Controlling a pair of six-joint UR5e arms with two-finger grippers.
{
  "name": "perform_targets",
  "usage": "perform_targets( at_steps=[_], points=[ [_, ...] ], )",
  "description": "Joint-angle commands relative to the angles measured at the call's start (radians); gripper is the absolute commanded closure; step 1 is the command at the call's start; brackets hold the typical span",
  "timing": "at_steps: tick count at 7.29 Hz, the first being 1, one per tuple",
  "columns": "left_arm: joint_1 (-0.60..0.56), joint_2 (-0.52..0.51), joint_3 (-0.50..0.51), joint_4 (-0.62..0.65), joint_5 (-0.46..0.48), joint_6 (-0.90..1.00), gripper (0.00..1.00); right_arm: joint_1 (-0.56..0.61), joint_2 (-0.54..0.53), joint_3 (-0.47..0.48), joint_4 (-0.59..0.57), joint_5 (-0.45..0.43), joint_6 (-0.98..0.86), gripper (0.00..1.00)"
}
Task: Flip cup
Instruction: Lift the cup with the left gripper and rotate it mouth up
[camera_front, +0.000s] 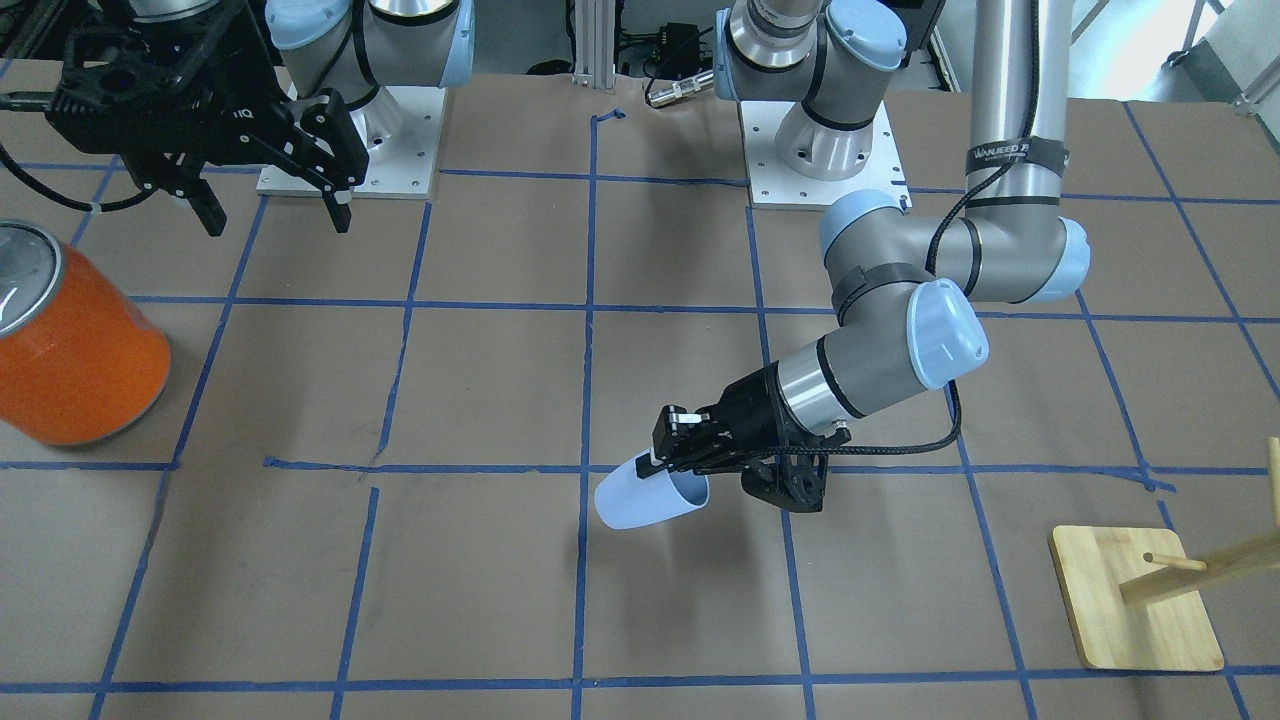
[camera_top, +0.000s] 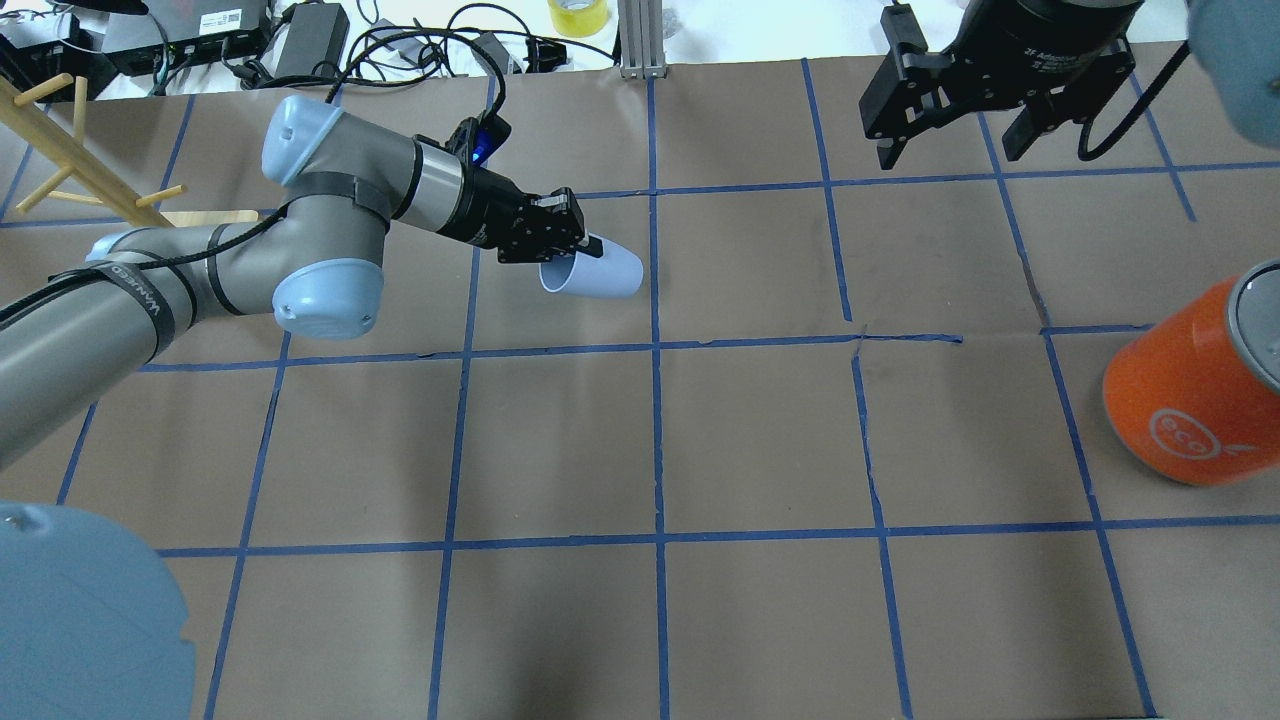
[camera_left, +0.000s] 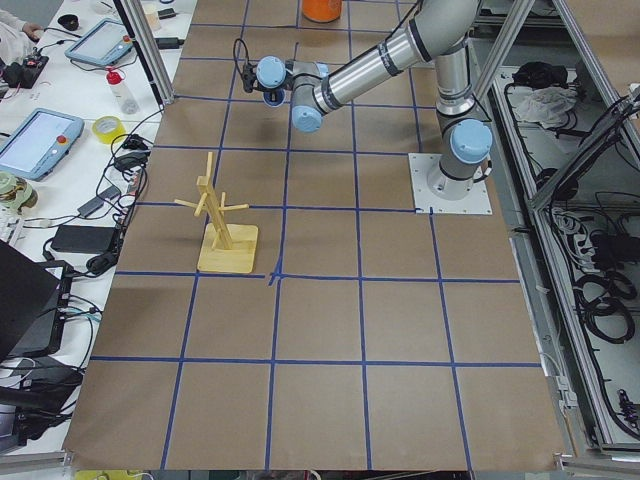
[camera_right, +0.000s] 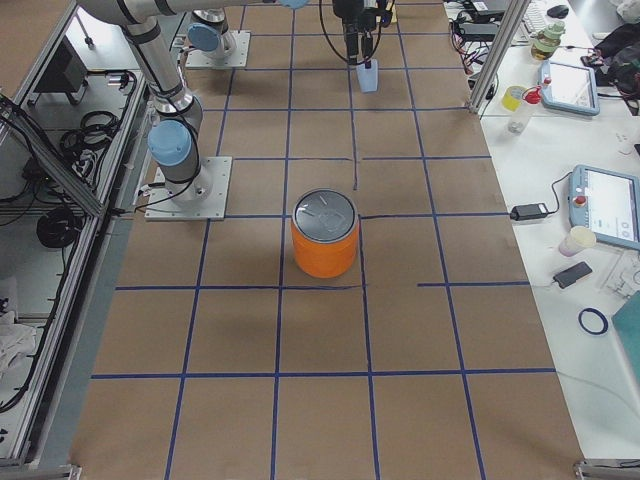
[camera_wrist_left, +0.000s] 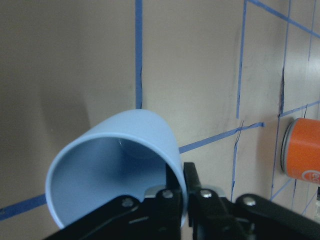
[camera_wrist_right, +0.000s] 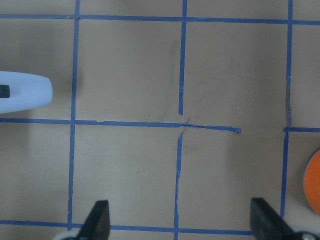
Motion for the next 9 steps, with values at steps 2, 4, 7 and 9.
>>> perform_targets(
  at_steps=[2,4,7,9],
  points=[
    [-0.004,0.068,0.043,-0.018,0.295,0.064,1.0,0.001,-0.001,0.004,0.0,0.0,0.002,0.0],
    [-0.004,0.067,0.1,-0.079,0.471,0.153,1.0,0.001,-0.001,0.006,0.001,0.0,0.0,0.0],
    [0.01,0.036,0.216,-0.165,0.711,0.398,1.0,0.001,-0.001,0.009,0.003,0.0,0.0,0.0],
    [0.051,-0.005,0.218,-0.165,0.781,0.413,1.0,0.001,-0.001,0.009,0.003,0.0,0.0,0.0]
  ],
)
